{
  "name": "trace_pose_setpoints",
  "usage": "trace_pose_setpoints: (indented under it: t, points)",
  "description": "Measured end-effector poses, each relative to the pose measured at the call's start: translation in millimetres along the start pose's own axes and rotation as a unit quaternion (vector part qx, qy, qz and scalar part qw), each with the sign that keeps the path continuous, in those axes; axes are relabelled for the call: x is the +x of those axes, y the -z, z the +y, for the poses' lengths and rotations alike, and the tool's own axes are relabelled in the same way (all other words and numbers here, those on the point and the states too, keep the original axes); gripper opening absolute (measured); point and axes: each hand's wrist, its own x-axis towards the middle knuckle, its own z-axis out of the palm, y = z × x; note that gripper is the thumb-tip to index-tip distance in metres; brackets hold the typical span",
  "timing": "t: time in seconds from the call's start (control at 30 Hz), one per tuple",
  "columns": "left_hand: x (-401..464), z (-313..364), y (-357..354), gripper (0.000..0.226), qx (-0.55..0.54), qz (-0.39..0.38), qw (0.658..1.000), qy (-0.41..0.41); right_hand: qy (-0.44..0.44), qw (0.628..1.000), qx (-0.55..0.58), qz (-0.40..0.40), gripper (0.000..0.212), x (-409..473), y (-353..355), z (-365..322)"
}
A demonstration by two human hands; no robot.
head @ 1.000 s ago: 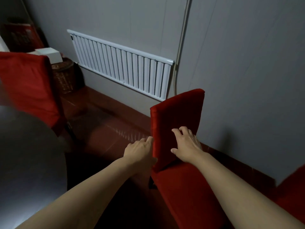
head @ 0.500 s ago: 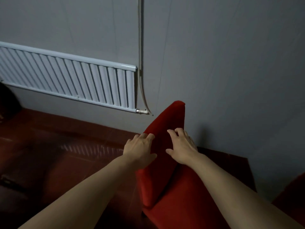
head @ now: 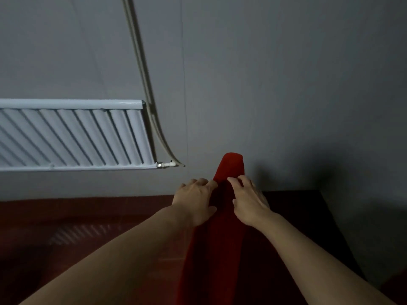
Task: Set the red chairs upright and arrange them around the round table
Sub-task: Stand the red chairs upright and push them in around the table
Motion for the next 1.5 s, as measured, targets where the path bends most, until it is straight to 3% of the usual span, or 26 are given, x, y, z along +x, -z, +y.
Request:
trace_pose_setpoints:
  t: [0.2,0.33,0.57,0.9,1.1,1.27,1.37,1.5]
  points:
    - [61.9,-42.2,2.5,0.061,-0.001,-0.025,0.985,-0.169,-0.139,0.989,0.003,0.056,0.064,23.3,-11.2,-9.3]
    - [80.8,-71.0,7.1,0.062,0.014,-0.052,0.953,-0.298,-0.245,0.967,0.022,0.064,0.064,10.8,-20.3,-38.6]
    - [95.6,-66.4,16.5,0.066,0.102,-0.061,0.882,-0.455,-0.335,0.934,0.058,0.108,0.052,-11.2,-27.4,-80.3]
    - [123.6,-54.4,2.6,0.064,0.182,-0.042,0.814,-0.55,-0.442,0.88,0.124,0.124,0.048,-16.9,-44.9,-99.6]
    - [148.0,-38.6,-10.5,0.072,0.205,-0.105,0.77,-0.595,-0.528,0.816,0.211,0.102,0.057,-14.3,-45.9,-127.8]
    - [161.8,-46.4,-12.9,0.068,0.212,-0.072,0.714,-0.663,-0.651,0.748,0.111,0.065,0.082,4.4,-52.4,-166.7]
    - [168.5,-47.7,-14.0,0.067,0.216,-0.062,0.686,-0.692,-0.708,0.702,0.06,0.055,0.08,14.7,-57.5,-174.7]
    - [168.9,-46.6,-20.4,0.066,0.209,-0.043,0.674,-0.707,-0.738,0.67,0.03,0.077,0.076,23.7,-66.8,-177.8]
